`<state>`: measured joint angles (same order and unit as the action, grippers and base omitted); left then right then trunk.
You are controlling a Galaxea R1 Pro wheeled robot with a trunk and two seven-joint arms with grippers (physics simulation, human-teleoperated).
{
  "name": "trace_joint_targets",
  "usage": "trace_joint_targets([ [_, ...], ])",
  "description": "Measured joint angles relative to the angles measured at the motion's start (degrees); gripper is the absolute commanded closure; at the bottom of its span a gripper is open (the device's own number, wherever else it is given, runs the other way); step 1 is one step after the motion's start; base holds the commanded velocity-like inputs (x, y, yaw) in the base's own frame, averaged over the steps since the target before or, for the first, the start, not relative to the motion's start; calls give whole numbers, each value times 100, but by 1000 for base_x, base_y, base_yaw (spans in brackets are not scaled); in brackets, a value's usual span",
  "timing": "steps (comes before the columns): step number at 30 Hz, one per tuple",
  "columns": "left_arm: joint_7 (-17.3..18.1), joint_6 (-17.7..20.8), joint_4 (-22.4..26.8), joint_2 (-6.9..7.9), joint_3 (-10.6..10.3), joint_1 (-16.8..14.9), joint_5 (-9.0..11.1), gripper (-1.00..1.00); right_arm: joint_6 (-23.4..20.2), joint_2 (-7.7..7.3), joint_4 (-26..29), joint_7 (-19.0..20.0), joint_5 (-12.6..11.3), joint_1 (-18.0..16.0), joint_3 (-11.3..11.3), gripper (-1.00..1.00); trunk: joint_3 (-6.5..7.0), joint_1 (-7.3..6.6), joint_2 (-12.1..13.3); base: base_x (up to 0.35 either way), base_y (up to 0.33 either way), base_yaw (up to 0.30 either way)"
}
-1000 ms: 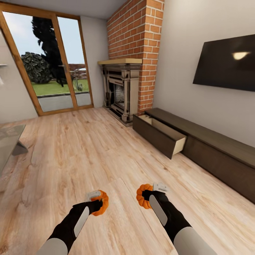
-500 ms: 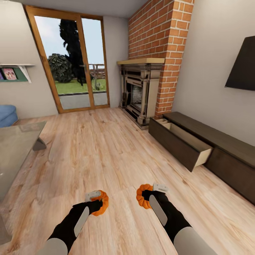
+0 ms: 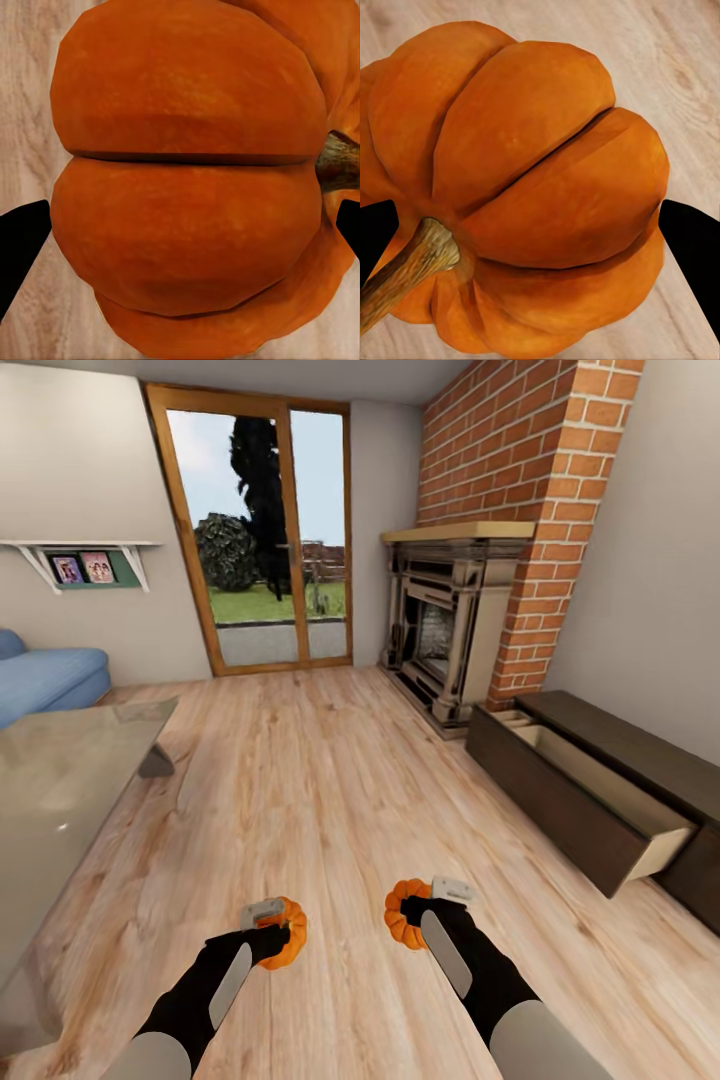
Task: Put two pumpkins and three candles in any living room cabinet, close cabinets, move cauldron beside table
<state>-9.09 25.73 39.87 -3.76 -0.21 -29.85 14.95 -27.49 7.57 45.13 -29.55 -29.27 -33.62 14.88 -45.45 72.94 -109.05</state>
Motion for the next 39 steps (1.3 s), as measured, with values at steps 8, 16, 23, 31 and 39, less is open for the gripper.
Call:
trace_joint_targets([
  [8,0,-1,-1,4,0,-1,4,100,-2,-2,10,2,-2,1,4,100,0,0,0,338,0,12],
  [16,0,1,1,1,0,1,7,100,-1,3,11,1,-11,0,5,100,0,0,0,338,0,132],
  [23,-1,-2,1,6,0,0,2,100,1,3,11,6,-8,0,5,100,0,0,0,338,0,259],
  [31,0,-2,-1,8,0,-1,6,100,0,2,13,15,-9,1,9,100,0,0,0,338,0,24],
  [39,0,-3,-1,5,0,-1,6,100,-2,2,13,26,-13,1,9,100,0,0,0,338,0,0],
])
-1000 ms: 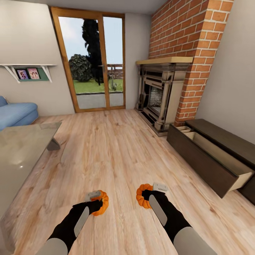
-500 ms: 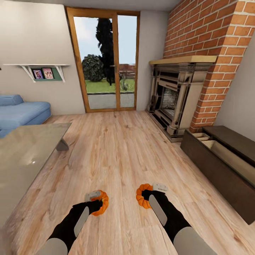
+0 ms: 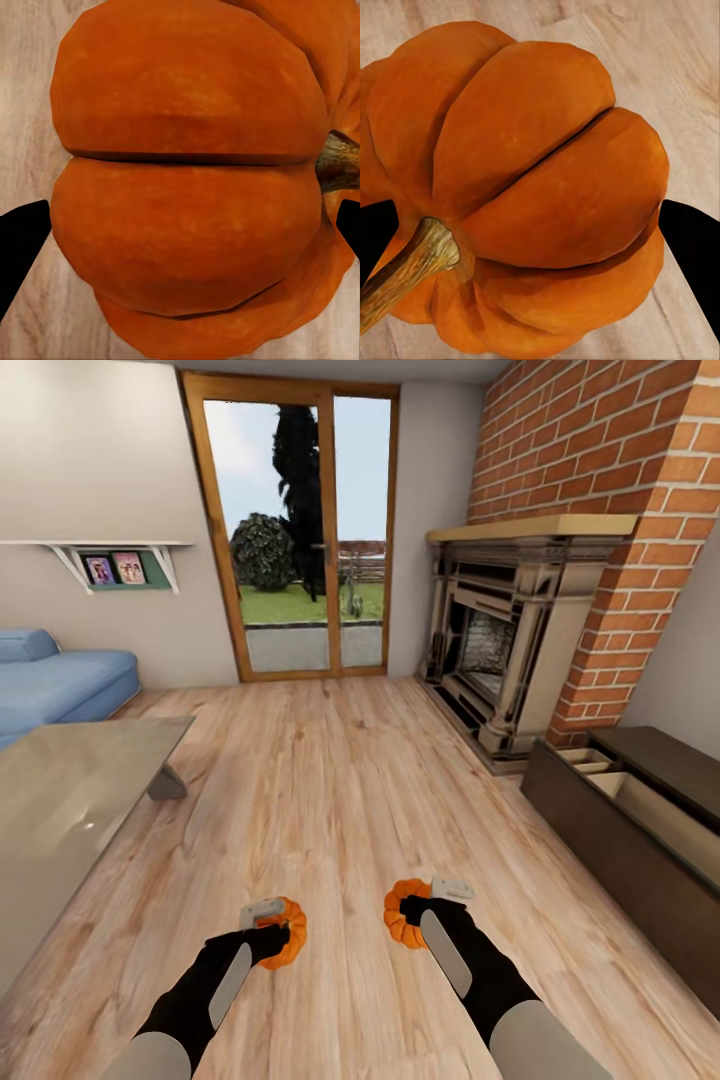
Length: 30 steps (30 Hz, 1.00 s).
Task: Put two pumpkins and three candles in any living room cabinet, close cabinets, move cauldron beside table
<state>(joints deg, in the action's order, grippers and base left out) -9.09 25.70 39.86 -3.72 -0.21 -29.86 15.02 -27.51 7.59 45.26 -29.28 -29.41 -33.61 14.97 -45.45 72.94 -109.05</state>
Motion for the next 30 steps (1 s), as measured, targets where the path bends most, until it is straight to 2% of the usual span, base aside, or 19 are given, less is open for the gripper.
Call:
trace_joint_targets([
  [30,0,5,0,-1,0,0,3,100,0,0,0,17,-8,0,0,100,0,0,0,338,0,0],
])
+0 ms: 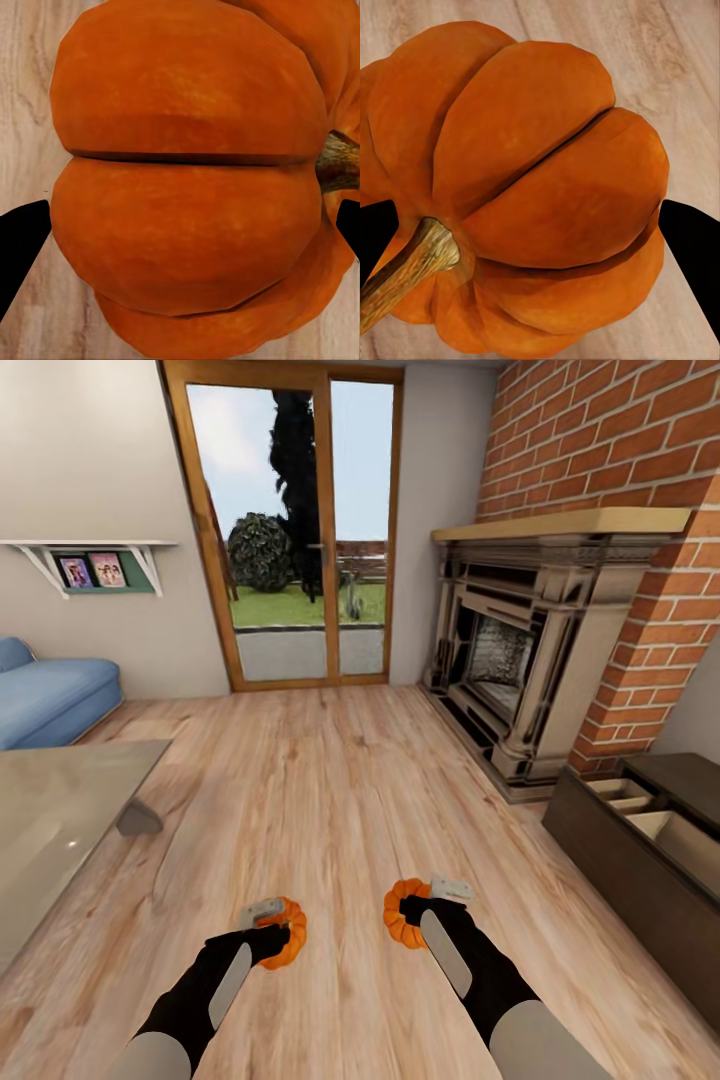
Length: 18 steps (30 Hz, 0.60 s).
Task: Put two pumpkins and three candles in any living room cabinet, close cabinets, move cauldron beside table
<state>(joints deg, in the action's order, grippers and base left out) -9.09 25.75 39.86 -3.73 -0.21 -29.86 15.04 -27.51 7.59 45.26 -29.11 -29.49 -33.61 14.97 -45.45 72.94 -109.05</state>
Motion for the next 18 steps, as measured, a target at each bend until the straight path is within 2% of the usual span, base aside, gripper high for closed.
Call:
trace_joint_targets([
  [8,0,1,-1,0,1,0,-6,100,0,0,0,0,-4,0,-3,100,-8,0,0,338,0,-21],
  [13,0,-2,-2,2,0,-1,-6,100,-2,-1,2,0,0,1,-6,100,-28,0,0,338,29,-206],
  [18,-1,0,-2,-2,0,-1,-2,100,-2,-1,2,0,1,1,-5,100,-51,0,0,327,132,-239],
])
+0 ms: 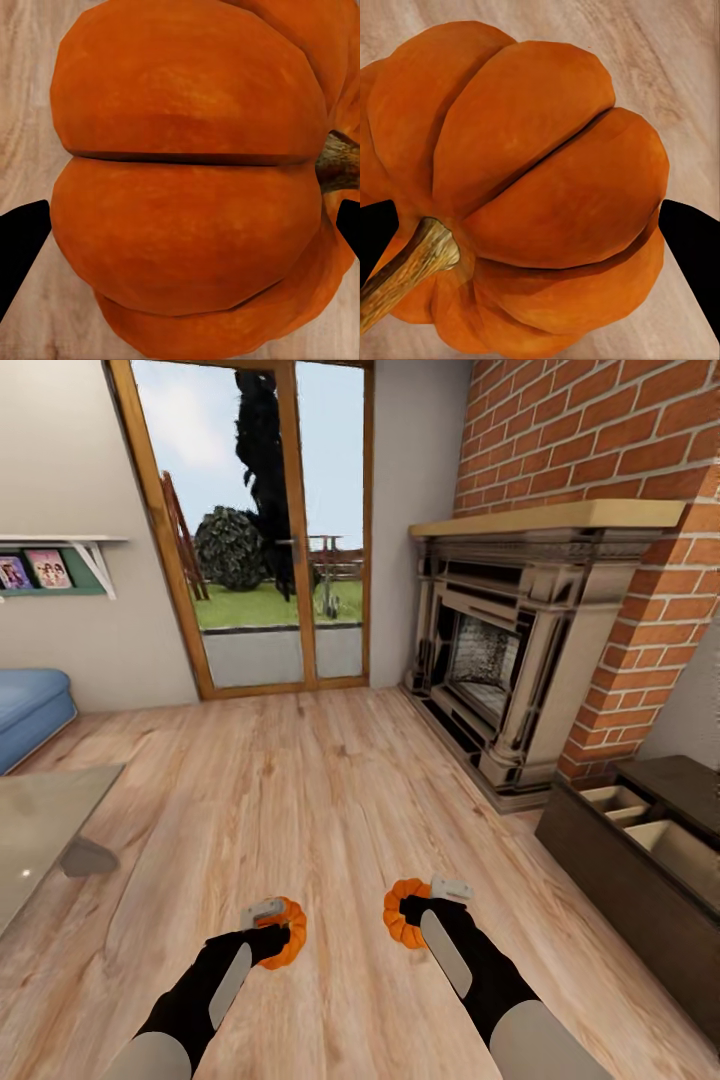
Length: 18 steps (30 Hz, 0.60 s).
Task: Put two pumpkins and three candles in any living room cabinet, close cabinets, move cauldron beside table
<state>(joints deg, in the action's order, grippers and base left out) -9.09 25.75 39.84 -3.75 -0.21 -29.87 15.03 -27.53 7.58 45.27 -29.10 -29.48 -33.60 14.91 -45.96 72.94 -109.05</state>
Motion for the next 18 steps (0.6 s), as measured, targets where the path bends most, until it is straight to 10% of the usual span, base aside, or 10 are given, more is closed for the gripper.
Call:
trace_joint_targets([
  [18,2,-6,-1,-2,1,0,-16,100,3,1,0,0,-11,0,-9,100,-83,1,0,271,172,-240],
])
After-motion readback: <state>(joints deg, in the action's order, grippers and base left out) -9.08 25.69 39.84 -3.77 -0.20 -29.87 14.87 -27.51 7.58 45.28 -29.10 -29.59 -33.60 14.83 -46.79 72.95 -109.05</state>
